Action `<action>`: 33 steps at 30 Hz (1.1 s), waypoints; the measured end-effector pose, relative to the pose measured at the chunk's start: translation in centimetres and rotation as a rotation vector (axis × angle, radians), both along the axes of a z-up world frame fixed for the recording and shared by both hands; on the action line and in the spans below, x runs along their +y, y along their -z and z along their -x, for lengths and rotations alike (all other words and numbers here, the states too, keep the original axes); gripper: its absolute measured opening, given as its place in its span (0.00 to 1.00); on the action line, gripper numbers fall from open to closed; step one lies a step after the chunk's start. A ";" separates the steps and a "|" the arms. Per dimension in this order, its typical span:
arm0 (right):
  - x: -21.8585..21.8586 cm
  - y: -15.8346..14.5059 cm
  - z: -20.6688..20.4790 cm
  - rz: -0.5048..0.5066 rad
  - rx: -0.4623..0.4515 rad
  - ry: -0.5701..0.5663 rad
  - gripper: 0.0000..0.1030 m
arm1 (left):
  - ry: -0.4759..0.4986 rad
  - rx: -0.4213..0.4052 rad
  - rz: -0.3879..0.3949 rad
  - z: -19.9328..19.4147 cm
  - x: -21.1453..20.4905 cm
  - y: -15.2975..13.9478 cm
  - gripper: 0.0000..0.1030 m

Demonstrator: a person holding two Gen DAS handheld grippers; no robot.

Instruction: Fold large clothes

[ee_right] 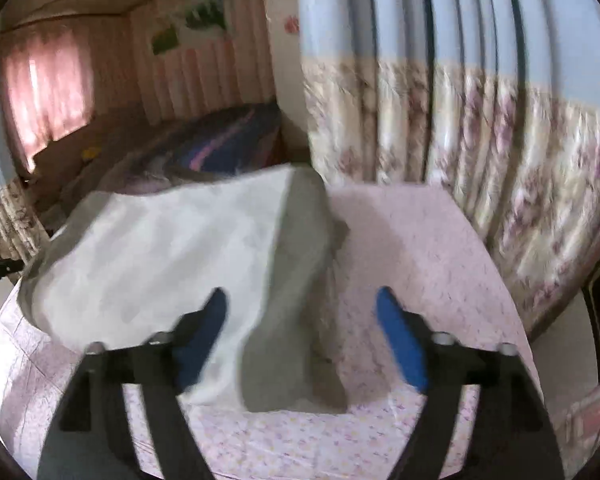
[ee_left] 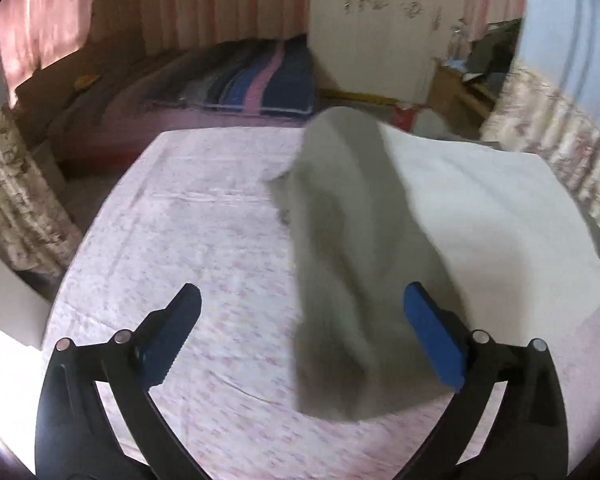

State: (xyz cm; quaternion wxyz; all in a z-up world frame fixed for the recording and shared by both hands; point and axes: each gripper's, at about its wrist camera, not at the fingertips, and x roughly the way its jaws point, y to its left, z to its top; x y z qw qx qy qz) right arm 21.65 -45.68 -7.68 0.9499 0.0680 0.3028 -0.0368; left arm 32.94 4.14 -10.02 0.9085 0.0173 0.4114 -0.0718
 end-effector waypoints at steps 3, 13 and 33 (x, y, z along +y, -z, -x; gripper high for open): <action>2.2 1.7 -1.4 0.055 0.031 -0.007 0.82 | 0.004 0.026 -0.047 0.0 -2.6 2.1 0.97; 2.9 6.4 -2.6 -0.040 0.161 0.036 0.44 | -0.056 0.002 -0.144 0.4 -6.5 4.9 0.64; 7.0 1.5 11.0 -0.086 0.141 -0.122 0.17 | 0.036 0.065 0.020 10.5 2.1 -0.9 0.13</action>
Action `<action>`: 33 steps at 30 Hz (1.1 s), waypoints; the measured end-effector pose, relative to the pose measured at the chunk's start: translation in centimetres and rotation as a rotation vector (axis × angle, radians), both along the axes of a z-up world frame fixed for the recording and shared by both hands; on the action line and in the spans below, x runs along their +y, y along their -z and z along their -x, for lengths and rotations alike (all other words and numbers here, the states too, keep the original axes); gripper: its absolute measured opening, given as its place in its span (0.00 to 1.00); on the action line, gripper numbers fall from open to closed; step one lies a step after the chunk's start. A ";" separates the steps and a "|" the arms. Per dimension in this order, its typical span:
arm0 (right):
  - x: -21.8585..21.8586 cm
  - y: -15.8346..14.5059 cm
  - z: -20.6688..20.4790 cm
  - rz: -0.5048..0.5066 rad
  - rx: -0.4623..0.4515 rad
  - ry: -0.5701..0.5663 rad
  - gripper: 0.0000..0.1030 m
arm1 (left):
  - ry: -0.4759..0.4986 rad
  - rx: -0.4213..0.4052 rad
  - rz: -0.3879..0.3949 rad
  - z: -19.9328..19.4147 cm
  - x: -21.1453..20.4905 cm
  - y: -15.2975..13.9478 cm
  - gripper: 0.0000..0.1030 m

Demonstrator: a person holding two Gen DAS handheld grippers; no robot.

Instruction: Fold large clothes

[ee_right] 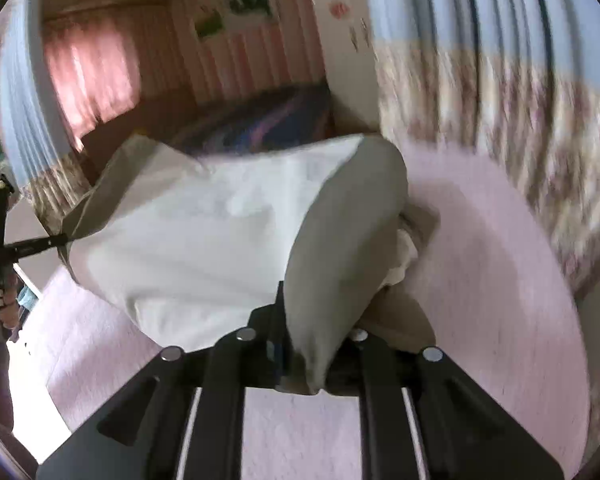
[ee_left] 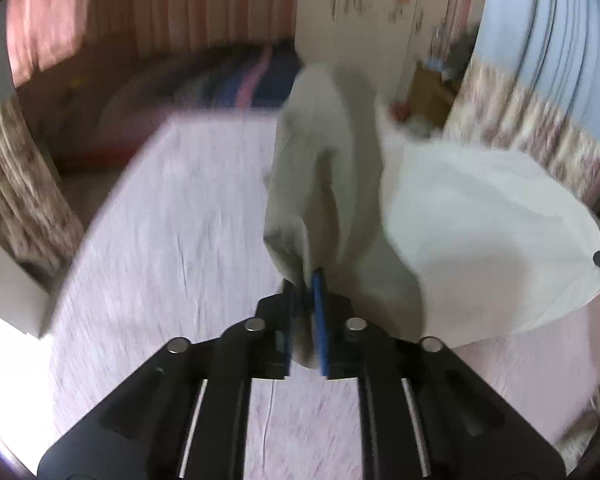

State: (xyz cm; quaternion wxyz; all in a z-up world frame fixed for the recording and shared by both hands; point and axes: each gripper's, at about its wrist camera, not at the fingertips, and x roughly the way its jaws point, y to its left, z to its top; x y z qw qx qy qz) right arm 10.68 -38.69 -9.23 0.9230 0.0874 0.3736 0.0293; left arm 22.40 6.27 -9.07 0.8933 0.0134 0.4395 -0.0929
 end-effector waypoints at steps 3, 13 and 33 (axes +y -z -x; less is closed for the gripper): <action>-1.4 4.5 -0.2 0.029 0.108 0.019 0.34 | -0.022 0.086 -0.052 -0.6 0.2 5.5 0.33; -5.1 -2.2 -0.7 -0.021 -0.103 0.137 0.72 | -0.085 -0.138 -0.140 -3.7 -0.3 -1.4 0.97; -4.0 0.5 -13.7 -0.093 0.053 0.097 0.00 | 0.163 0.089 0.045 -15.6 -5.9 2.7 0.06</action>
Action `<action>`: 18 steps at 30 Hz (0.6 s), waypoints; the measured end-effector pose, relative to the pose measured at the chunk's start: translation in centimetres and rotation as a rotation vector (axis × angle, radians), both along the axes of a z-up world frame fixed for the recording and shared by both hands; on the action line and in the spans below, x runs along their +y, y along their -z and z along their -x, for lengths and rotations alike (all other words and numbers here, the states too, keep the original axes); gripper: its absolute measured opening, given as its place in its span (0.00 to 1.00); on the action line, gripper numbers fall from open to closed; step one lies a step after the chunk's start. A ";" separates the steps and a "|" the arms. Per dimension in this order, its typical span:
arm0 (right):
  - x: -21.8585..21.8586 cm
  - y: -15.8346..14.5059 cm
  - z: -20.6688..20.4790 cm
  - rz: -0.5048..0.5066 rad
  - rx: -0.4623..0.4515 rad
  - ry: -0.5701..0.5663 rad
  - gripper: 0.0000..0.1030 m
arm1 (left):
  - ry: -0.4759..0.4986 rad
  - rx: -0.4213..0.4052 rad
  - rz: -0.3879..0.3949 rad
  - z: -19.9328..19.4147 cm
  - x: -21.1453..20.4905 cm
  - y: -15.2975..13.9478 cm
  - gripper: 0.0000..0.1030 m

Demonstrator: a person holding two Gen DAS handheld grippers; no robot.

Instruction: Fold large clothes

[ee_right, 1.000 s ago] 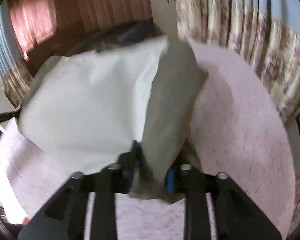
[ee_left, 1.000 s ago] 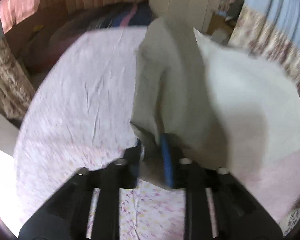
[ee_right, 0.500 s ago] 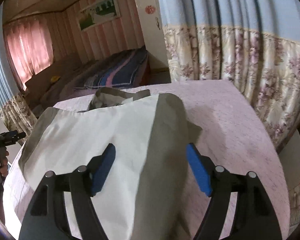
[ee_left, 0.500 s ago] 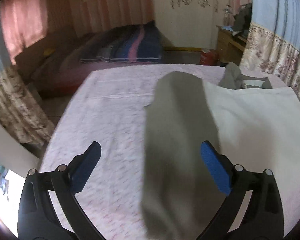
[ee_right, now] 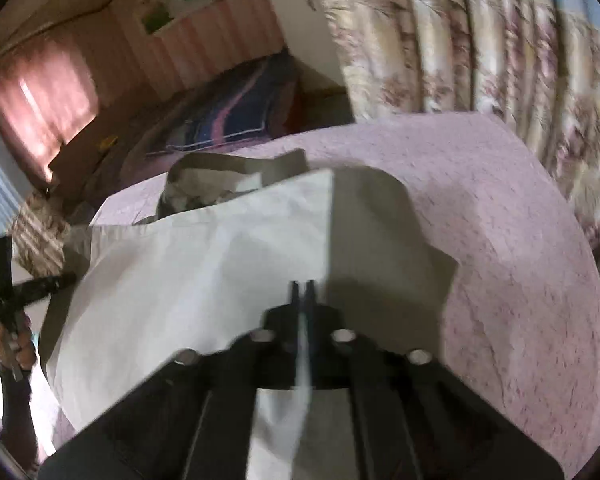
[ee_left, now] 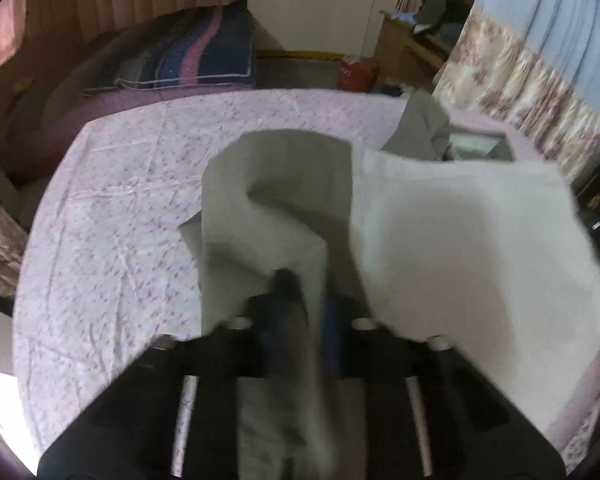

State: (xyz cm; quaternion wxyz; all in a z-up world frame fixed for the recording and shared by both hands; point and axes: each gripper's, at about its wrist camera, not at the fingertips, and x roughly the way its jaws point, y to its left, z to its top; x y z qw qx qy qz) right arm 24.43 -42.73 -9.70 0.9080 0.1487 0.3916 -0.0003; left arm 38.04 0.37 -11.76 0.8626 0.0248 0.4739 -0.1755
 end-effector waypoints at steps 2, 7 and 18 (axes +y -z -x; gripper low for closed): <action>1.7 -1.9 0.4 0.171 -0.080 0.002 0.00 | -0.021 -0.038 0.051 0.2 0.6 -1.3 0.01; 0.4 -9.3 1.4 0.353 -0.259 0.111 0.00 | -0.005 -0.273 0.121 2.4 0.5 -7.5 0.01; -2.5 1.5 -1.5 -0.031 0.119 0.026 0.78 | -0.038 -0.005 -0.009 -3.5 -1.1 0.6 0.17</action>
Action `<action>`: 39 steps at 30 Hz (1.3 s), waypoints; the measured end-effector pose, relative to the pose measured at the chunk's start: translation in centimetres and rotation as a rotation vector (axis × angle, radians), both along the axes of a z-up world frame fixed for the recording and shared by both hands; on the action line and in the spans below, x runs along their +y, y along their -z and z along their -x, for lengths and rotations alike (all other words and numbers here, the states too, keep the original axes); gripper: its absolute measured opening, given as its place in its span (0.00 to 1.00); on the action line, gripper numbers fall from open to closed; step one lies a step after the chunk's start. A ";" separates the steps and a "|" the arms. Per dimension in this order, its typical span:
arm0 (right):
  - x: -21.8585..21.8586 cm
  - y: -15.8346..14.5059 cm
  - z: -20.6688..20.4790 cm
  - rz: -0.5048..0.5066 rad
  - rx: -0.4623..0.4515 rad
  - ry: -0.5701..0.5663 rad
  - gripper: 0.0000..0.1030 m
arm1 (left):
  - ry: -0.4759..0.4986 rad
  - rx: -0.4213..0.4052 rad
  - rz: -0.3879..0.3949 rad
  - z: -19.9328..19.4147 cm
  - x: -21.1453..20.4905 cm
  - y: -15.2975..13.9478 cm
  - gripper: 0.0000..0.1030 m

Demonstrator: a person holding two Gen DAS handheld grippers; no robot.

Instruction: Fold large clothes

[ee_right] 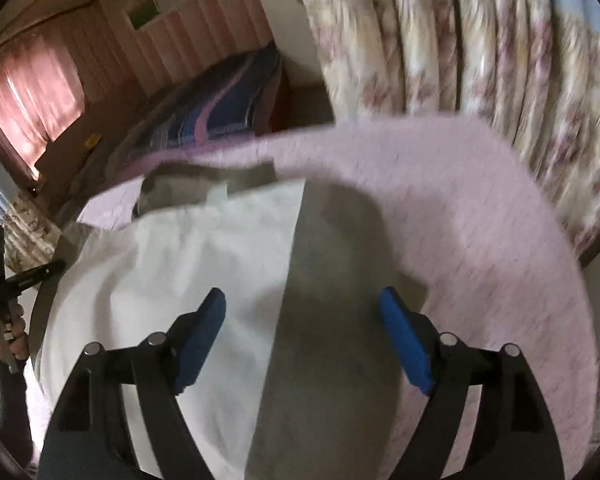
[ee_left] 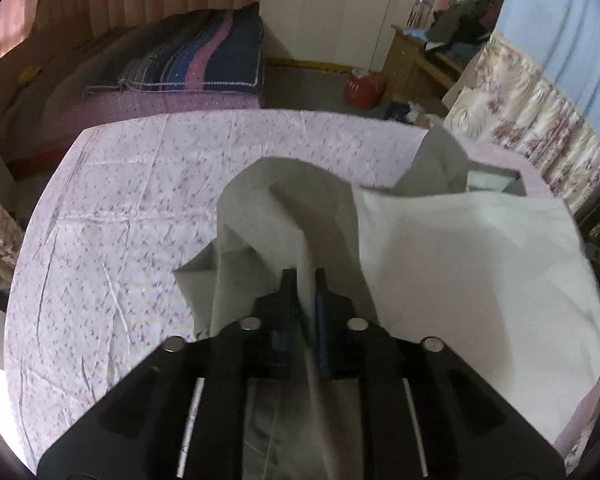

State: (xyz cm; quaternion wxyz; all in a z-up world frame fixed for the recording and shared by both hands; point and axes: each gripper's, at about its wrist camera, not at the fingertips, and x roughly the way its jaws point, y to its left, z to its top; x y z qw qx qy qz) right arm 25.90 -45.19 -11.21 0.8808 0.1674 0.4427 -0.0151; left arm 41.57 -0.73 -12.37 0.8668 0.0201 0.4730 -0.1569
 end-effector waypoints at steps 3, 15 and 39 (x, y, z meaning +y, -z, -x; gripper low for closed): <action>0.4 1.4 -0.9 0.021 0.053 -0.003 0.45 | 0.000 -0.010 -0.033 0.5 -0.1 0.1 0.43; 3.5 -6.4 -2.1 0.535 -0.209 0.019 0.02 | 0.012 -0.182 -0.015 0.4 -2.1 -4.7 0.13; 2.9 4.2 13.6 -0.129 -0.204 0.025 0.26 | -0.058 -0.042 0.129 12.1 6.5 2.6 0.58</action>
